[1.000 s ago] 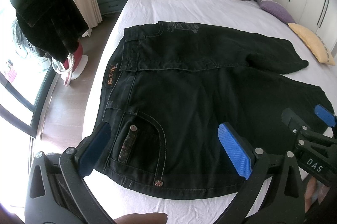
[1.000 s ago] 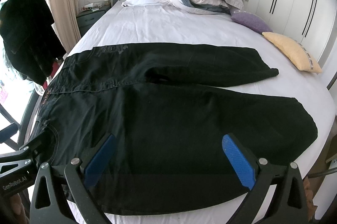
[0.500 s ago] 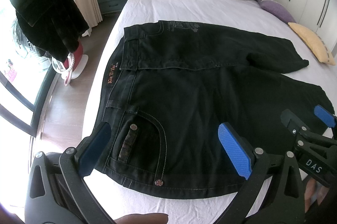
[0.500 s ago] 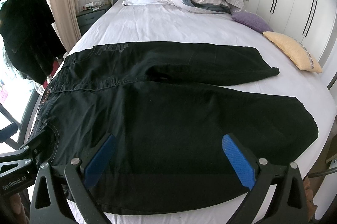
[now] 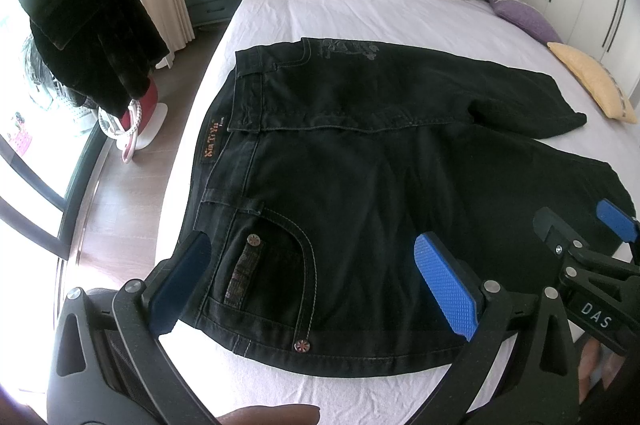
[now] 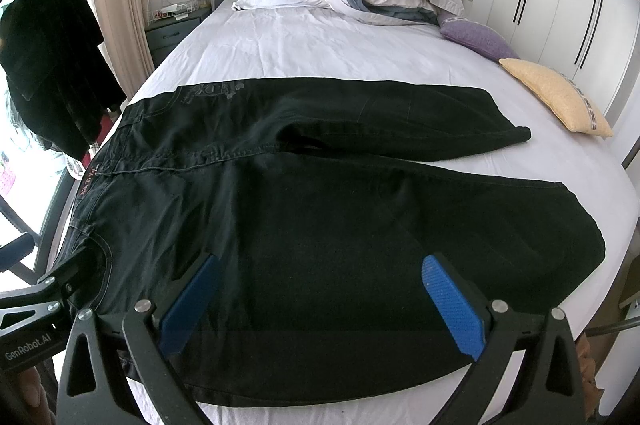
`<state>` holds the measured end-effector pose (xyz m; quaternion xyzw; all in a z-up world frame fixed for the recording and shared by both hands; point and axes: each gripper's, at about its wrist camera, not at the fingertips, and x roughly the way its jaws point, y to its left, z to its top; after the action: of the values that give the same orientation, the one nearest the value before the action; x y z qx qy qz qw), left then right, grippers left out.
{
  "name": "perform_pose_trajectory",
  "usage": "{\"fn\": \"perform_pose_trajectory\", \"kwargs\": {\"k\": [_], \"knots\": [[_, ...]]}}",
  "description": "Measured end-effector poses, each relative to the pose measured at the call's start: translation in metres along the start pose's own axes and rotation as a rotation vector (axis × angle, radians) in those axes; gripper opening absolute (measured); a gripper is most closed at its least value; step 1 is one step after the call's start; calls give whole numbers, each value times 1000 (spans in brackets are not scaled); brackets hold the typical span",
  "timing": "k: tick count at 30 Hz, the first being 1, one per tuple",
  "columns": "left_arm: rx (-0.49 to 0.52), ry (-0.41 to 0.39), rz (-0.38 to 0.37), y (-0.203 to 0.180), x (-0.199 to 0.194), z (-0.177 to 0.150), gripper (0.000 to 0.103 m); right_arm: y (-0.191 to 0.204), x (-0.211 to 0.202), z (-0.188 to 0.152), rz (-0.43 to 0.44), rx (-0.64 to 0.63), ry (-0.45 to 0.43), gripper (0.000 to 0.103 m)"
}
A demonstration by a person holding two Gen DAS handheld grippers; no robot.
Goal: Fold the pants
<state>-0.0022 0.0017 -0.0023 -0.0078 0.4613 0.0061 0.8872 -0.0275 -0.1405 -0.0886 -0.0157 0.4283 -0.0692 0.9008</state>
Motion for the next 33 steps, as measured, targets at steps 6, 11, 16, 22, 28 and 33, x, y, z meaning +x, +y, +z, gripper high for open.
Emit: {"fn": "perform_pose_trajectory", "kwargs": {"k": [6,11,16,22,28,33], "knots": [[1,0,1,0,0,0,103,-1,0,1,1,1,-1,103],[0,1,1,0,0,0,103,0,1,0,1,0,-1,103],[0,1,1,-1,-1,-3,103,-1,0,1,2,1,1,103],[1,3,1,0,2,-7,103,0,0,-1,2,1,1,103],[2,4,1,0,4,-9,103,0,1,0,3,0,3,103],[-3,13,-18,2,7,-10,103,4,2,-5,7,-5,4,103]]}}
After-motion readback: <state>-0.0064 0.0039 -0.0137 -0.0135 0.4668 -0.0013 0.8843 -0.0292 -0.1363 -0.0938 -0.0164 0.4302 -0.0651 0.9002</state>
